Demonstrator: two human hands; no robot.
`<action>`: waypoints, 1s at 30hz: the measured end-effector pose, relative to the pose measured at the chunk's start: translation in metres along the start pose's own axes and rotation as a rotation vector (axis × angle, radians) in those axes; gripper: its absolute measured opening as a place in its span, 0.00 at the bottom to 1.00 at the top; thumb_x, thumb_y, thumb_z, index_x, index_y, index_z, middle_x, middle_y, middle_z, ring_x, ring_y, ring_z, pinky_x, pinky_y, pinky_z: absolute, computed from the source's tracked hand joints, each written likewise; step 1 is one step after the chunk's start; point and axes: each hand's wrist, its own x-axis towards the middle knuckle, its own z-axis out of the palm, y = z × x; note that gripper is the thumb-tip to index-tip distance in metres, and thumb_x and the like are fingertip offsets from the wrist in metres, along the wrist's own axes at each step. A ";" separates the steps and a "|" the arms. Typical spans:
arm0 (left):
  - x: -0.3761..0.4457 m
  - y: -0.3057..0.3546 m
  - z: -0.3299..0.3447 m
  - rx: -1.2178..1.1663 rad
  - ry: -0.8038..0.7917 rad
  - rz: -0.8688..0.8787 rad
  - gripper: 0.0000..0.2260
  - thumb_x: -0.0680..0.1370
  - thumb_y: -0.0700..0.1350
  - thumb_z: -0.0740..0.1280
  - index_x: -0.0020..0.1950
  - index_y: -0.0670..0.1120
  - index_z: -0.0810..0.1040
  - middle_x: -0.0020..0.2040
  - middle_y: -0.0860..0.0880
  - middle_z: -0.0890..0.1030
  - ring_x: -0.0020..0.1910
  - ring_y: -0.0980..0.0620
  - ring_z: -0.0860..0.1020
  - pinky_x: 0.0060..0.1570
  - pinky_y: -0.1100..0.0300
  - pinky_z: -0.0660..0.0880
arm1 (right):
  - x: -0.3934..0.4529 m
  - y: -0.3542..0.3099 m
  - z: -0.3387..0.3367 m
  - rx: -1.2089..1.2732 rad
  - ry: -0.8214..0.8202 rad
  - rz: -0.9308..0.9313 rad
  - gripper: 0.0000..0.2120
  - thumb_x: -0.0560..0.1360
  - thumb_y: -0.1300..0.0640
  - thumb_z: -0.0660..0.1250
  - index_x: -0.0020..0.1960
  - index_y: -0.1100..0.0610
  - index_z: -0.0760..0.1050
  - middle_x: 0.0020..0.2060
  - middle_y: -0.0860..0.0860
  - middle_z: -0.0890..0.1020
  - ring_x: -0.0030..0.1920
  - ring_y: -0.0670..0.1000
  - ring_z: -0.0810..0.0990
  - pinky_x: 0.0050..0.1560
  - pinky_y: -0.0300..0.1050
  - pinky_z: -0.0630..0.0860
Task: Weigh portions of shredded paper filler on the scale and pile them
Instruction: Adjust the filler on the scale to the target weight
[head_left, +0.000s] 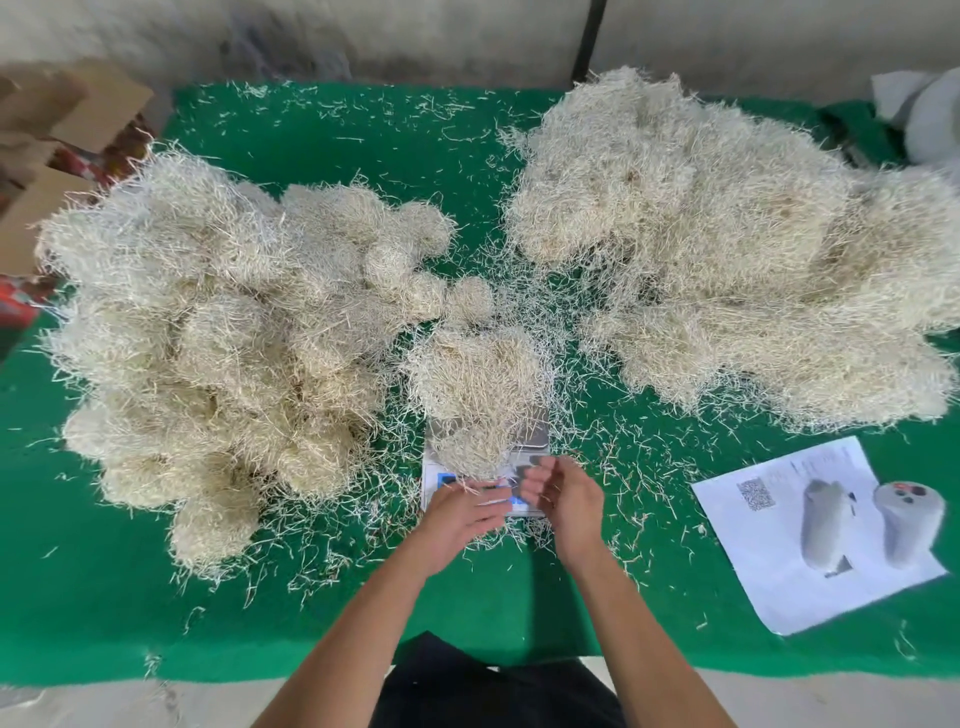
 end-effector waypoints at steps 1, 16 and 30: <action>0.000 0.000 -0.004 -0.035 0.037 0.004 0.10 0.83 0.38 0.62 0.64 0.38 0.72 0.57 0.42 0.85 0.56 0.45 0.84 0.59 0.50 0.80 | 0.001 -0.001 0.001 0.013 0.008 0.003 0.17 0.85 0.56 0.58 0.56 0.69 0.78 0.41 0.59 0.84 0.39 0.59 0.81 0.46 0.49 0.82; -0.030 0.043 -0.056 0.250 0.412 0.191 0.11 0.82 0.52 0.65 0.52 0.45 0.81 0.49 0.48 0.86 0.47 0.48 0.85 0.39 0.54 0.83 | -0.010 -0.022 0.053 -0.641 -0.191 0.053 0.32 0.75 0.32 0.71 0.46 0.64 0.79 0.35 0.60 0.86 0.37 0.63 0.87 0.38 0.52 0.84; 0.033 0.126 0.013 1.751 0.248 0.808 0.44 0.74 0.50 0.74 0.79 0.67 0.49 0.81 0.50 0.34 0.80 0.38 0.37 0.74 0.30 0.43 | -0.008 -0.023 0.049 -0.246 0.041 0.230 0.03 0.80 0.61 0.60 0.49 0.61 0.70 0.42 0.55 0.77 0.43 0.54 0.80 0.45 0.55 0.86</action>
